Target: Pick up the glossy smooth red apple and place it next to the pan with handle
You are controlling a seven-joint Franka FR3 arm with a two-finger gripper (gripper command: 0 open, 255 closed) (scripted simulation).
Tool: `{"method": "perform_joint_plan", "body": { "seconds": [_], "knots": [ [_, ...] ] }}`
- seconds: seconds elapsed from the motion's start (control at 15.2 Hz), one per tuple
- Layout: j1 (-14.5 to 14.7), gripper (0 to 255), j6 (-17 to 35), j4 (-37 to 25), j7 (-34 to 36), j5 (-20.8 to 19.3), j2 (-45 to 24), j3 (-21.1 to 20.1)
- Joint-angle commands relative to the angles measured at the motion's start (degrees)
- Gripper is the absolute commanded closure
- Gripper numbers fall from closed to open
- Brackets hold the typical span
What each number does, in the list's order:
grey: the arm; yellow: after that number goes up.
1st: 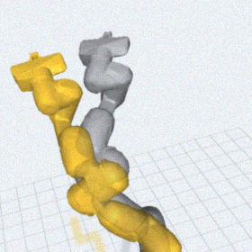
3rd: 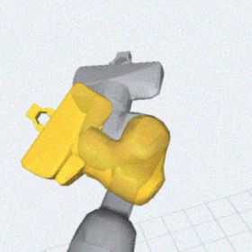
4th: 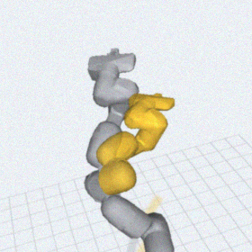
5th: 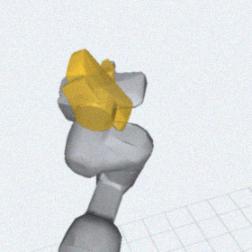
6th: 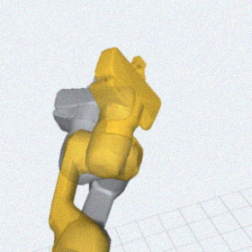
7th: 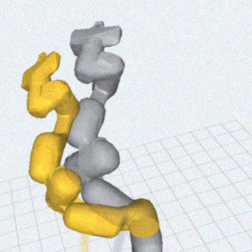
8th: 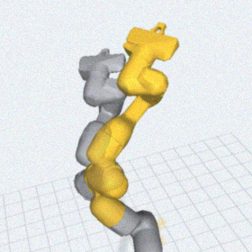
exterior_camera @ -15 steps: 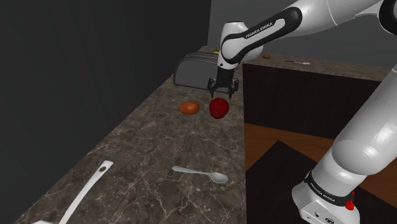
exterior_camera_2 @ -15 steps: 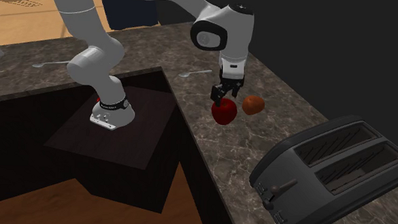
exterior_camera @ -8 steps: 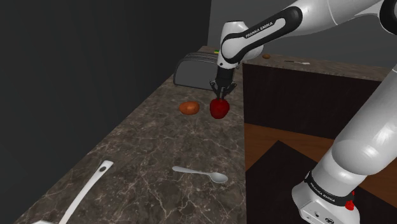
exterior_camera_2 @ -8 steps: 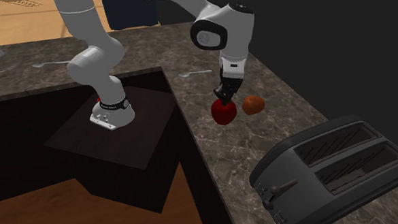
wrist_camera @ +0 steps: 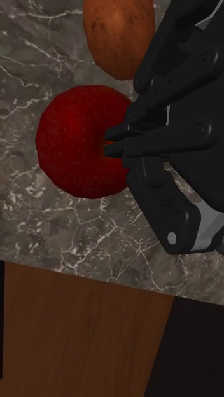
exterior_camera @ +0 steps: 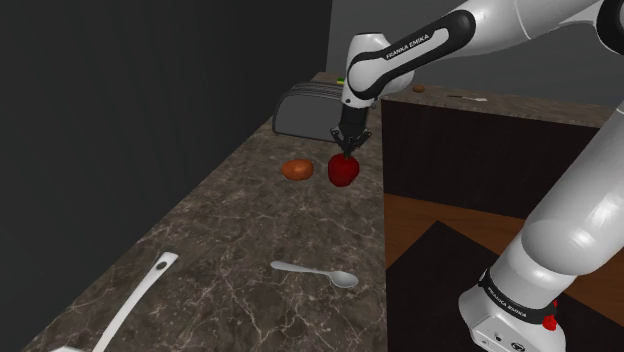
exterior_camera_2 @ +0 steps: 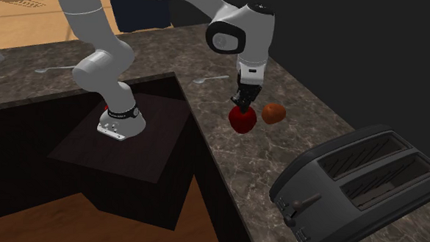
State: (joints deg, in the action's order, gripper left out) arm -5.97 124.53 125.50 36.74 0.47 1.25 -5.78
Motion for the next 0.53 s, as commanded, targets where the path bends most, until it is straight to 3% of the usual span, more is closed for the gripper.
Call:
{"method": "perform_joint_plan", "body": {
  "seconds": [0.0,0.46],
  "knots": [
    [-0.02,255,-1.18,-0.58,-0.09,0.07,0.56,0.02],
    [-0.04,255,-6.49,-3.86,-0.22,0.27,2.61,0.07]
  ]
}}
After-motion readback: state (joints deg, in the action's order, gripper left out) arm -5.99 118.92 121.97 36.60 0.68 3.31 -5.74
